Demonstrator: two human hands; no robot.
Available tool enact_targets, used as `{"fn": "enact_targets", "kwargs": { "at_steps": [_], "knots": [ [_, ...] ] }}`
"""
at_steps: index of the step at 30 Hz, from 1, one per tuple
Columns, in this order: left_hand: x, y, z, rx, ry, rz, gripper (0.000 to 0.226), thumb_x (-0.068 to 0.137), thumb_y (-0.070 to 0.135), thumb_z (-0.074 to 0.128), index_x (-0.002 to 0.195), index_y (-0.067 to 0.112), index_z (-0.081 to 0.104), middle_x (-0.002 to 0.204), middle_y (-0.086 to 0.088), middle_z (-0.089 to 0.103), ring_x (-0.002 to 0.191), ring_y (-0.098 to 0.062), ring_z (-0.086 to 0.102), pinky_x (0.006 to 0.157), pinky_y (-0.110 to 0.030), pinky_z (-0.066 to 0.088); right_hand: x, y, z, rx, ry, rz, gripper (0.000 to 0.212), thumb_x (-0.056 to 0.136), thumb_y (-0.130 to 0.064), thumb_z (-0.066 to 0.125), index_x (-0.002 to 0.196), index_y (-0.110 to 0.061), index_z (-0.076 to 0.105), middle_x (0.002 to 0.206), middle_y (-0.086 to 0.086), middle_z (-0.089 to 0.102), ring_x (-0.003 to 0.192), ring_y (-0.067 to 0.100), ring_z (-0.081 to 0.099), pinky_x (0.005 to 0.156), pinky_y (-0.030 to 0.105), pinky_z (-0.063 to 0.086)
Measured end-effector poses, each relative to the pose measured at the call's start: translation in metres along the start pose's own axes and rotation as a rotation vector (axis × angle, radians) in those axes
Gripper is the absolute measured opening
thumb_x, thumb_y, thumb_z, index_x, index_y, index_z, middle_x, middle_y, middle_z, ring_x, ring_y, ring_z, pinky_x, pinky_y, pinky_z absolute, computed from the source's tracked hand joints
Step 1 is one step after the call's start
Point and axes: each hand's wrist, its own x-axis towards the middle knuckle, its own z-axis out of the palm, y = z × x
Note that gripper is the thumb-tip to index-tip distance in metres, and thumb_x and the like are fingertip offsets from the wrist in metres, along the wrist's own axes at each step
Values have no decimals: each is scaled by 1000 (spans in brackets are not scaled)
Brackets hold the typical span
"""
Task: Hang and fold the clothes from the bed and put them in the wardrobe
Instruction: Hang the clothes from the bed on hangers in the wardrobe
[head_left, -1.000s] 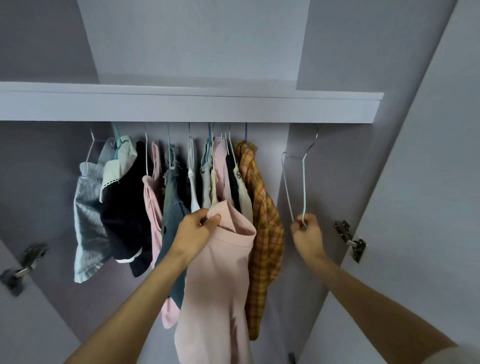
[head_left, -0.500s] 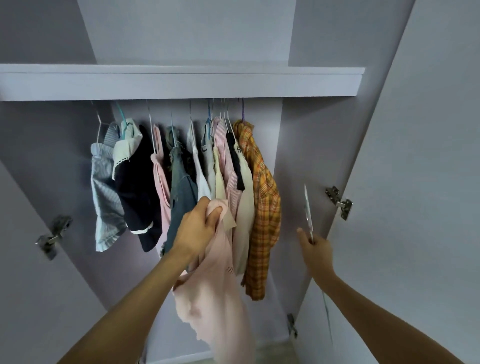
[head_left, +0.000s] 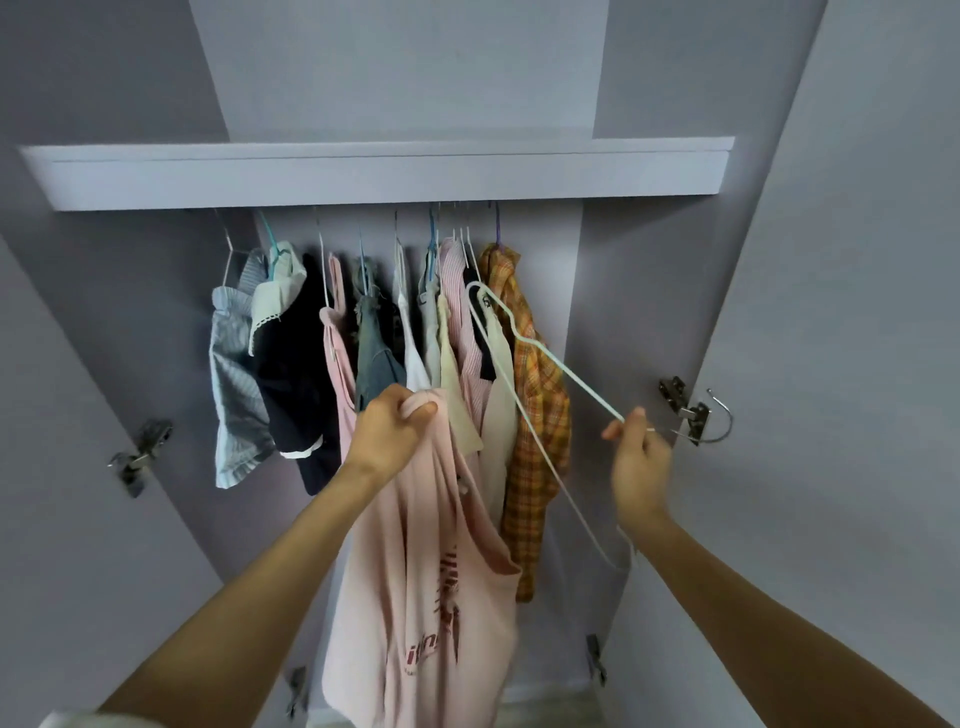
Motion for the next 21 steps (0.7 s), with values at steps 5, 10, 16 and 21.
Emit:
{"fn": "enact_targets", "kwargs": {
  "at_steps": [5, 10, 16, 21],
  "knots": [
    [0, 5, -10, 52, 19, 26, 13, 92, 20, 57, 86, 8, 56, 69, 1, 55, 64, -12, 49, 54, -15, 36, 7, -29, 22, 442, -105, 111, 44, 103, -18, 31, 59, -15, 31, 42, -10, 30, 36, 2, 24, 40, 17, 20],
    [-3, 0, -26, -42, -68, 130, 9, 90, 15, 63, 81, 19, 62, 78, -1, 62, 70, -7, 54, 68, -18, 42, 17, -62, 43, 661, -190, 168, 44, 101, -15, 31, 57, -18, 29, 39, -11, 27, 35, 4, 21, 39, 19, 14],
    [-6, -1, -50, -40, -103, 192, 14, 89, 12, 63, 82, 23, 62, 76, 8, 60, 70, -2, 52, 71, -20, 42, 26, -96, 74, 812, -284, 271, 42, 96, -16, 31, 54, -20, 26, 38, -10, 25, 34, 6, 18, 38, 20, 13],
    [-9, 4, -68, -84, -67, 198, 16, 89, 9, 62, 84, 23, 63, 72, 17, 61, 71, -1, 53, 72, -19, 41, 17, -111, 103, 882, -387, 354, 46, 95, -17, 31, 50, -21, 26, 38, -8, 23, 33, 7, 17, 36, 20, 12]
  ]
}}
